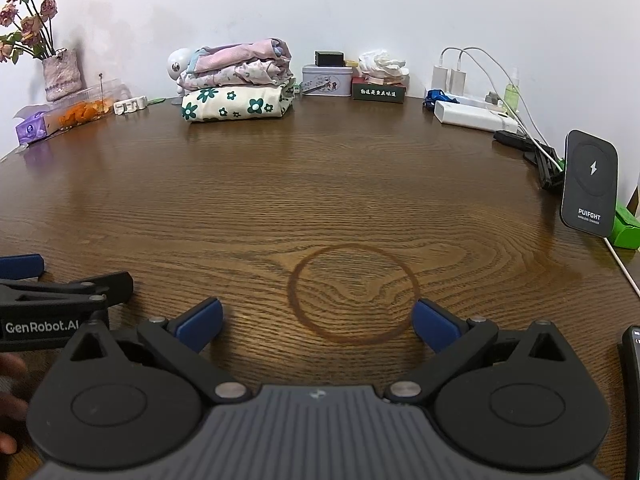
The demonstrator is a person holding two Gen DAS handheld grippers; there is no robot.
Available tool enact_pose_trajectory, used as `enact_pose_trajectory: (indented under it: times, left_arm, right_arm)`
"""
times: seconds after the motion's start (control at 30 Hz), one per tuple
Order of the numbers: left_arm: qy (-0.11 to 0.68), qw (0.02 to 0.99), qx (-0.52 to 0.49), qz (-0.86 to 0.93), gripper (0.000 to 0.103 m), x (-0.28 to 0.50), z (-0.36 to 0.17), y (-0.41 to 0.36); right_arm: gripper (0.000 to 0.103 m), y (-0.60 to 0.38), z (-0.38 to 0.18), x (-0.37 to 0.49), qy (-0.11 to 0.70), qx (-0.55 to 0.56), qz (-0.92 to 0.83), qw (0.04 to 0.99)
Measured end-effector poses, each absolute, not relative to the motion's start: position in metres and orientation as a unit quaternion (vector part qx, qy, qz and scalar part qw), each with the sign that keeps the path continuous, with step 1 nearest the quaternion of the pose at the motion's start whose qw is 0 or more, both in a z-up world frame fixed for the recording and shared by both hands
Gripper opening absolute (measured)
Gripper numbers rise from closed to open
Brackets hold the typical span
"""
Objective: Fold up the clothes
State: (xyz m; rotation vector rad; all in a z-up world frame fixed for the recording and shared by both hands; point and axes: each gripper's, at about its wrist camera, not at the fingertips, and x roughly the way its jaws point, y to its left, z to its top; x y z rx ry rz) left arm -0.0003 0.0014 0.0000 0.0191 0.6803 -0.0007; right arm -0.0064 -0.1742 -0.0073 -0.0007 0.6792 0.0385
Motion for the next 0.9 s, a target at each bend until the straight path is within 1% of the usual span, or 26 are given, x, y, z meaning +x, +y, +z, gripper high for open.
enact_pose_trajectory:
  times: [0.9]
  left_arm:
    - [0.332,0.943,0.010,-0.002,0.103,-0.0025,-0.0003,0.0019]
  right_arm:
    - [0.103,-0.1726,-0.0066,-0.0076,0.332,0.001,0.016,0.943]
